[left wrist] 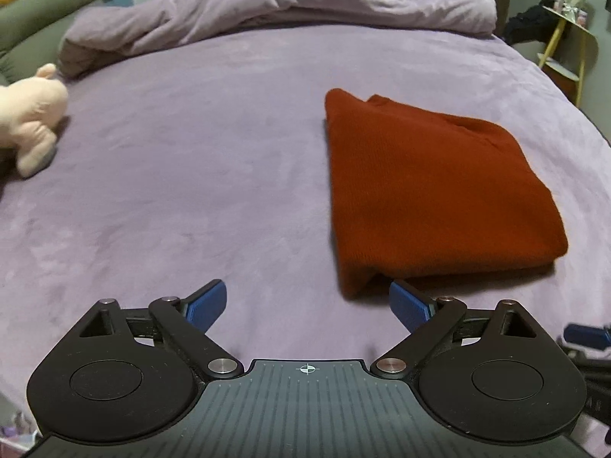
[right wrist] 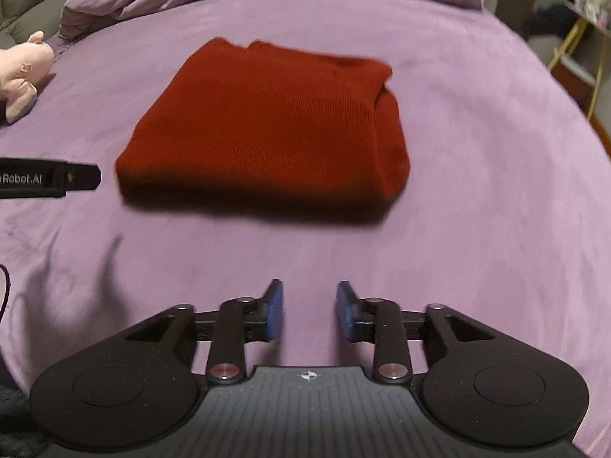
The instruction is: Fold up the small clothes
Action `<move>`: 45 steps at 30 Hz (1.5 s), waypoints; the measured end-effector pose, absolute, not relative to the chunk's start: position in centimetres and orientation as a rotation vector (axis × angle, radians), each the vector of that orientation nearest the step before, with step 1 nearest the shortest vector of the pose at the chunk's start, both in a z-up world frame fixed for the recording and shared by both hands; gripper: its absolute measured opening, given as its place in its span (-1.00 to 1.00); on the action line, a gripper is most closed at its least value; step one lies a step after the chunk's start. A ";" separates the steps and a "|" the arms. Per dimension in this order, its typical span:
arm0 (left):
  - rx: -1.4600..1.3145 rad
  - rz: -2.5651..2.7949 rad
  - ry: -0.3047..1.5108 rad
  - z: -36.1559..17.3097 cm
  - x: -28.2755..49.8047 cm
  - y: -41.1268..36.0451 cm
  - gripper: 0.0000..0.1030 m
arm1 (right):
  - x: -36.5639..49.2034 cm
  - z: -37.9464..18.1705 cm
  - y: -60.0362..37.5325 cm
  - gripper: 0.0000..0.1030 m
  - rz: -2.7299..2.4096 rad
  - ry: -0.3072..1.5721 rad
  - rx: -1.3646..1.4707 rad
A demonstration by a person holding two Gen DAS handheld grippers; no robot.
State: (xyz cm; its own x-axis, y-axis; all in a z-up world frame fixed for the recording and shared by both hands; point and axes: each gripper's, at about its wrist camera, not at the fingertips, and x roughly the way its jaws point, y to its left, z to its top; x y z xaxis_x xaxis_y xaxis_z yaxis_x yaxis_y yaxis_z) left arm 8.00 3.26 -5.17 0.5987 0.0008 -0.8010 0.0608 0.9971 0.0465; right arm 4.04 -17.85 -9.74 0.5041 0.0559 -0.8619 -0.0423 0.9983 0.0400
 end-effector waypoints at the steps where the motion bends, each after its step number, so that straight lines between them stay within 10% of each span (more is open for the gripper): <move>1: 0.065 -0.031 0.930 -4.9 7.8 3.2 0.86 | 3.7 -9.4 -17.9 -0.13 0.058 1.051 0.033; 8: 0.047 0.000 0.961 -3.9 7.6 3.1 0.87 | 4.2 -6.2 -17.5 0.62 0.016 1.007 0.044; 45: 0.117 -0.090 1.039 -3.2 8.7 1.3 0.87 | 6.5 -4.7 -17.0 0.63 -0.069 1.059 0.061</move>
State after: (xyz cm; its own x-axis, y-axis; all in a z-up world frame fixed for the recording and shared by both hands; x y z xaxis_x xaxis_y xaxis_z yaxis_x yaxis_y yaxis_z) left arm 8.66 1.34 -3.23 0.5046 -0.0194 -0.8631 0.1300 0.9901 0.0537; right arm 6.52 -17.02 -4.73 0.4879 -0.0272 -0.8725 0.0862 0.9961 0.0172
